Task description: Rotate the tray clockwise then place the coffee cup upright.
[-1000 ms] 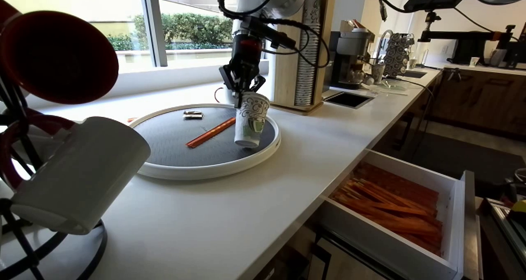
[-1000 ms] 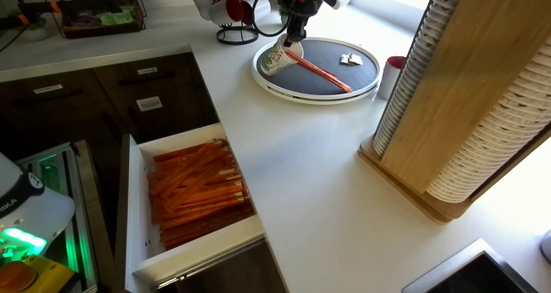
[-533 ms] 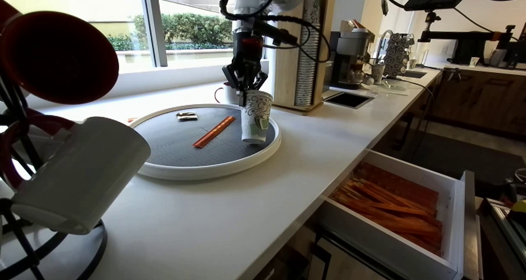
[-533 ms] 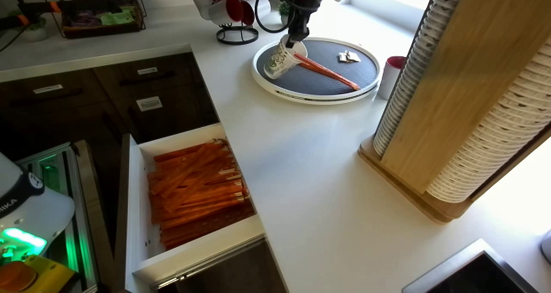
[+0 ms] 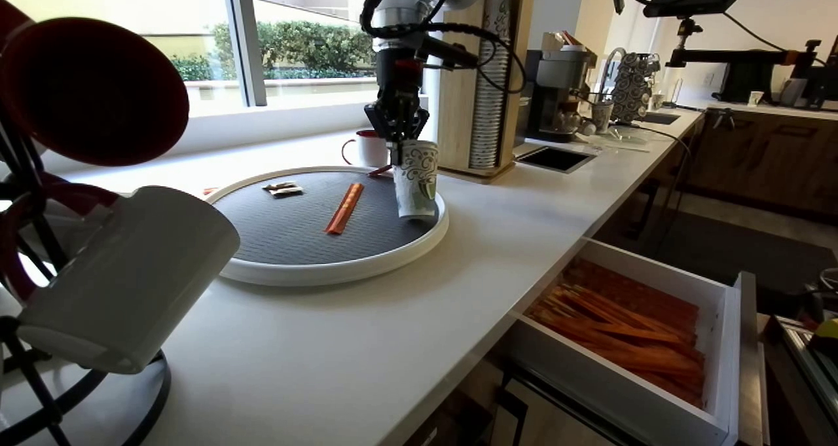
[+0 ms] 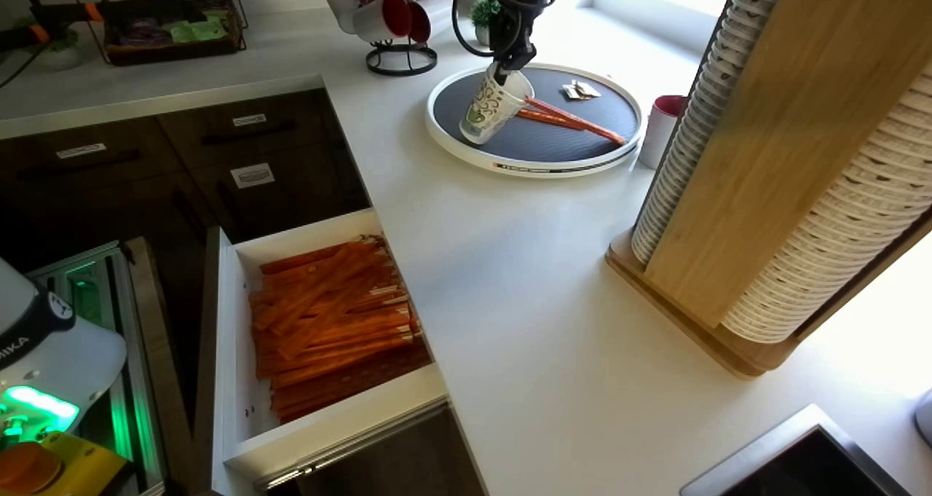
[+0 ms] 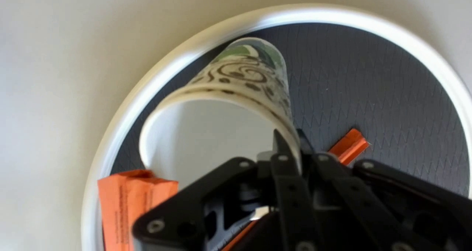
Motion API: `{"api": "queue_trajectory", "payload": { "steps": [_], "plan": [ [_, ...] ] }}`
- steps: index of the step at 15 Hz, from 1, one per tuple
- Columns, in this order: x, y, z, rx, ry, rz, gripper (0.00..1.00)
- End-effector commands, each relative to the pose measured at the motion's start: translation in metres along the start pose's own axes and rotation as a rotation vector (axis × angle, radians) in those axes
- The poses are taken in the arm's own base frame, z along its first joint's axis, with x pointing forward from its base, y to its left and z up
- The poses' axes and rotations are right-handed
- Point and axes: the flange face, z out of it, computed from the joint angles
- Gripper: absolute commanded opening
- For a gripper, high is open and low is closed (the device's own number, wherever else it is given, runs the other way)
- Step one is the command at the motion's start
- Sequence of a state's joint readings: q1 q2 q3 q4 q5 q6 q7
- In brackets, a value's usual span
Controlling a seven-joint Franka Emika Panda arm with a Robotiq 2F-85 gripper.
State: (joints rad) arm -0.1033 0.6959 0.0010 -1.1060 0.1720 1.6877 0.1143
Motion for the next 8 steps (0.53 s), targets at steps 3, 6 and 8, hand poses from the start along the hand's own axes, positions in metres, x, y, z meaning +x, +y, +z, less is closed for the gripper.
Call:
{"api": "queue_trajectory", "payload": {
  "steps": [3,6,8],
  "plan": [
    [-0.0093,-0.0030,0.0095,-0.092,0.033,-0.139,0.01],
    [-0.0100,-0.0064,0.0088,-0.131,0.071,-0.212,0.01],
    [-0.0093,-0.0061,0.0074,-0.152,0.102,-0.247,0.01]
  ]
}}
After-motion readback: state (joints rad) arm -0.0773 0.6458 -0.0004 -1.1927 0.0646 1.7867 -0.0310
